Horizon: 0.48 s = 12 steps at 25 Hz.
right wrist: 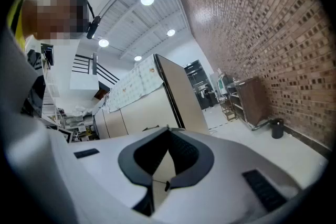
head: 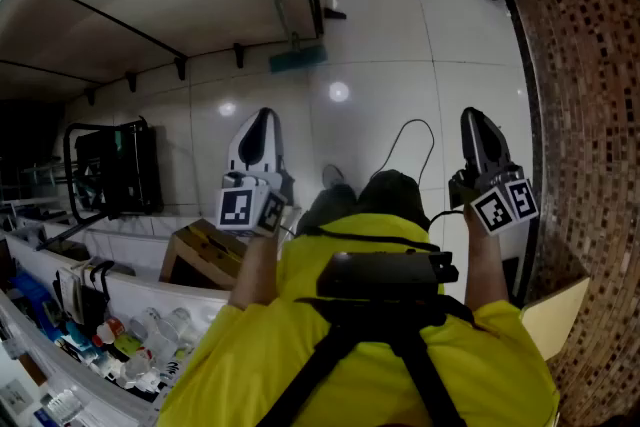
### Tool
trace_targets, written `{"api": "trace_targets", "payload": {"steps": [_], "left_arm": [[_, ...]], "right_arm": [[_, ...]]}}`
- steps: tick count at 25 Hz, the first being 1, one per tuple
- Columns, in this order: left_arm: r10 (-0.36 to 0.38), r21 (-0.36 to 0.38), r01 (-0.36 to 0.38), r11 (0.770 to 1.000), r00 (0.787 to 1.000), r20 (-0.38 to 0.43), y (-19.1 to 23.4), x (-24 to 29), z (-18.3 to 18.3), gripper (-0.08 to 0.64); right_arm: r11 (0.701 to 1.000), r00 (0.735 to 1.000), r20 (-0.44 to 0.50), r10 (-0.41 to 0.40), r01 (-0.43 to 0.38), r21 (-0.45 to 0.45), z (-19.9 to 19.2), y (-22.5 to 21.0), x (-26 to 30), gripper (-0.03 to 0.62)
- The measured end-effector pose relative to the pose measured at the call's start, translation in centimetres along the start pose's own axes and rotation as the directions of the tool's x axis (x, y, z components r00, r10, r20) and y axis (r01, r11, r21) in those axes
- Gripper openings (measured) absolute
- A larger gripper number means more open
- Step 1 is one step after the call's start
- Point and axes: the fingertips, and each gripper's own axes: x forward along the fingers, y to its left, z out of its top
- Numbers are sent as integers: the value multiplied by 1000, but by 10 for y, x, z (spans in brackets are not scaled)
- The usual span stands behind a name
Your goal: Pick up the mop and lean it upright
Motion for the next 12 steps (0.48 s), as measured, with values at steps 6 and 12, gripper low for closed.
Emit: {"api": "trace_targets", "payload": {"steps": [6, 12], "left_arm": [[35, -3, -35, 999, 999, -12, 31, 6, 11, 21], [77, 19, -76, 997, 995, -61, 64, 52, 6, 22]], "right_arm": [[999, 999, -36, 31, -29, 45, -3, 18, 38, 6], [996, 995, -64, 83, -80, 44, -10, 3, 110, 6]]}}
